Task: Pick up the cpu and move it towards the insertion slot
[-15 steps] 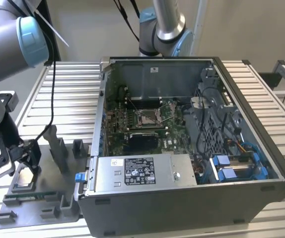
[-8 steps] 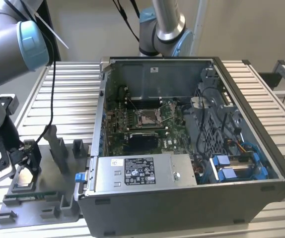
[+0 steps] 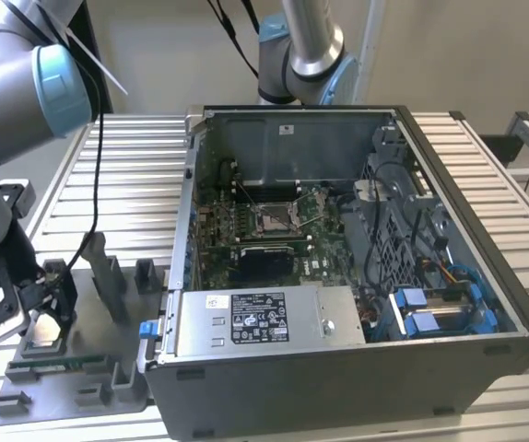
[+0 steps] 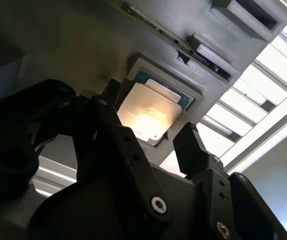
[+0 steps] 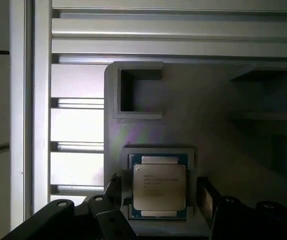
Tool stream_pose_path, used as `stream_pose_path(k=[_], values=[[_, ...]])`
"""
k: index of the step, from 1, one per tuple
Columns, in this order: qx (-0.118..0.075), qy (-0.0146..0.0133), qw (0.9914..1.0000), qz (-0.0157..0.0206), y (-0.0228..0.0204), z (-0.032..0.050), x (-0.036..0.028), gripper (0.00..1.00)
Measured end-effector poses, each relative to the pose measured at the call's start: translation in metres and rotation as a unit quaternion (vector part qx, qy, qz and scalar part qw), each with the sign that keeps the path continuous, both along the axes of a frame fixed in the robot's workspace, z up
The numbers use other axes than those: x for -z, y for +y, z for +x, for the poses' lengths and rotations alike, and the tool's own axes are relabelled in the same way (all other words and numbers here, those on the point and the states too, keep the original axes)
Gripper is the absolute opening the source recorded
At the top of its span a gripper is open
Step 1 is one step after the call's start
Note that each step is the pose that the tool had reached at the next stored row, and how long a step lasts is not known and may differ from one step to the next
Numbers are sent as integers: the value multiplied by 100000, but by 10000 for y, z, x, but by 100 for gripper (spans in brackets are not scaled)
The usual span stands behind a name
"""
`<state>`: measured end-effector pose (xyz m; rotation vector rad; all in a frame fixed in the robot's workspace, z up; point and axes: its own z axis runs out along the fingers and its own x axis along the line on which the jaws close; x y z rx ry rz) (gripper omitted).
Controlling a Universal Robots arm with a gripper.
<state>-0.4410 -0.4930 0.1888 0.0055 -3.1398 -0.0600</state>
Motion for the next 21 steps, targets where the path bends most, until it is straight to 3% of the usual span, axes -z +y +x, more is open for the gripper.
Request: stream_pose_path(k=[6,21], values=[[-269,7,100000,-6,0,0,34,100],[-275,0,100000,8,0,0,17,100]])
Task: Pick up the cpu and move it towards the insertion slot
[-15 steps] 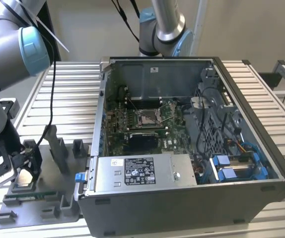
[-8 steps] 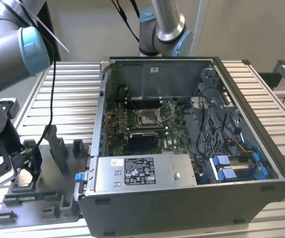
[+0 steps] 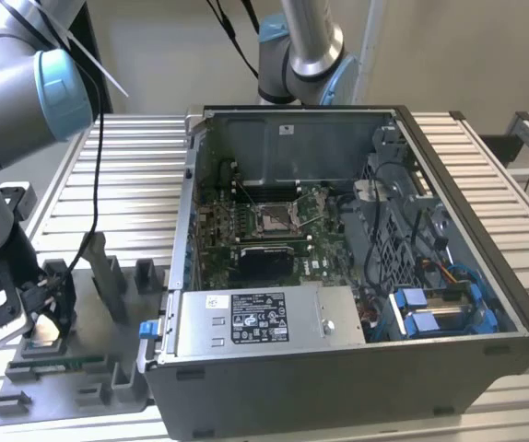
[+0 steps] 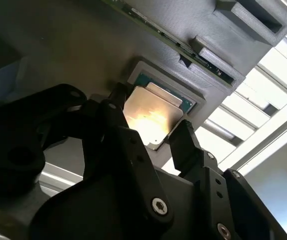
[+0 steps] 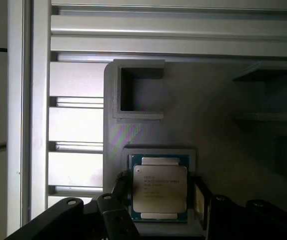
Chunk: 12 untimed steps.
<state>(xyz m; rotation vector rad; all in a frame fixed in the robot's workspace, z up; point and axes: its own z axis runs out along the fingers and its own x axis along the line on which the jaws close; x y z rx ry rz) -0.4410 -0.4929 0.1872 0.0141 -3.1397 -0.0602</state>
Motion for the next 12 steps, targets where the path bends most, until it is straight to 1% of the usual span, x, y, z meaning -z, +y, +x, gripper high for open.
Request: stream_pose_path(k=[1,8,9,12], values=[[-2,6,100000,-2,0,1,-8,100],[-2,13,100000,-7,0,0,-11,100],[-5,25,100000,-15,0,0,-12,0],[-5,28,100000,-16,0,0,-12,0]])
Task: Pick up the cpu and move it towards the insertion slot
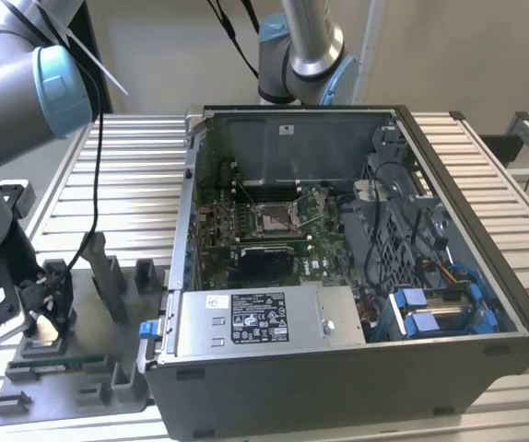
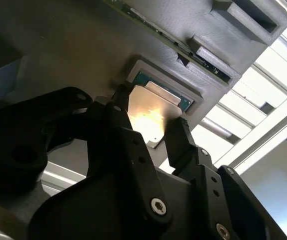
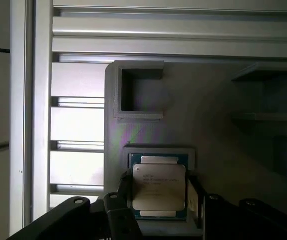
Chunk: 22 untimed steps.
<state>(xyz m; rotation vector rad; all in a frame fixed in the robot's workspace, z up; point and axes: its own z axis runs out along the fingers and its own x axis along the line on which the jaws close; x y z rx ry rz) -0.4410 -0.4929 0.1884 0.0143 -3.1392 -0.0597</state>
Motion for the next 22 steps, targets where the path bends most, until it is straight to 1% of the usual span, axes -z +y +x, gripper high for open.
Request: stream_pose_path(k=[22], values=[[2,-21,100000,10,1,0,1,0]])
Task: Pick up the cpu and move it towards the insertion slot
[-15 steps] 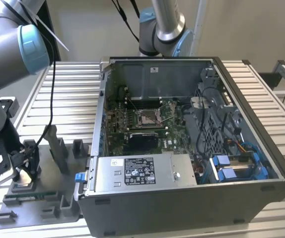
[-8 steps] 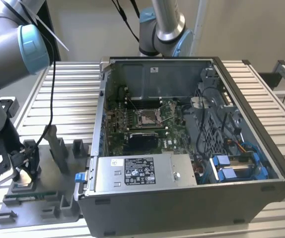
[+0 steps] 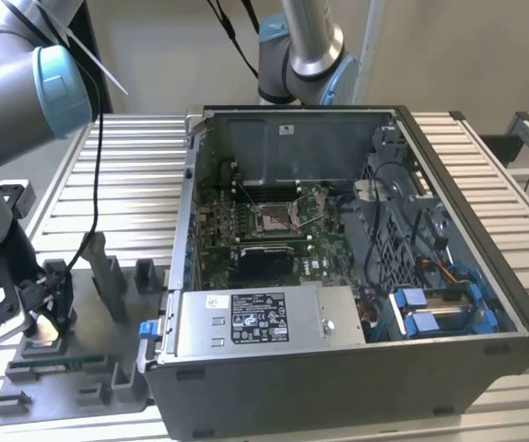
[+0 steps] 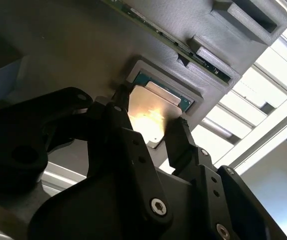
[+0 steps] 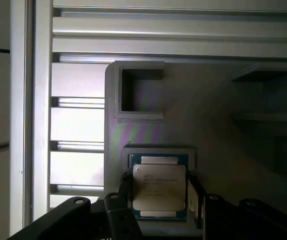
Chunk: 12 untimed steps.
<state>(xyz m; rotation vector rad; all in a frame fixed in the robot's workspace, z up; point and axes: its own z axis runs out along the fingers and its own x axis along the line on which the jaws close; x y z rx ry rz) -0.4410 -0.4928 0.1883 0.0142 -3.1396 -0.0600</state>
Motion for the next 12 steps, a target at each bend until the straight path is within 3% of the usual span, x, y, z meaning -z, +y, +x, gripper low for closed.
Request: stream_pose_path(k=[4,12], values=[[2,2,100000,5,0,-1,-35,0],[3,9,100000,2,0,-1,-202,0]])
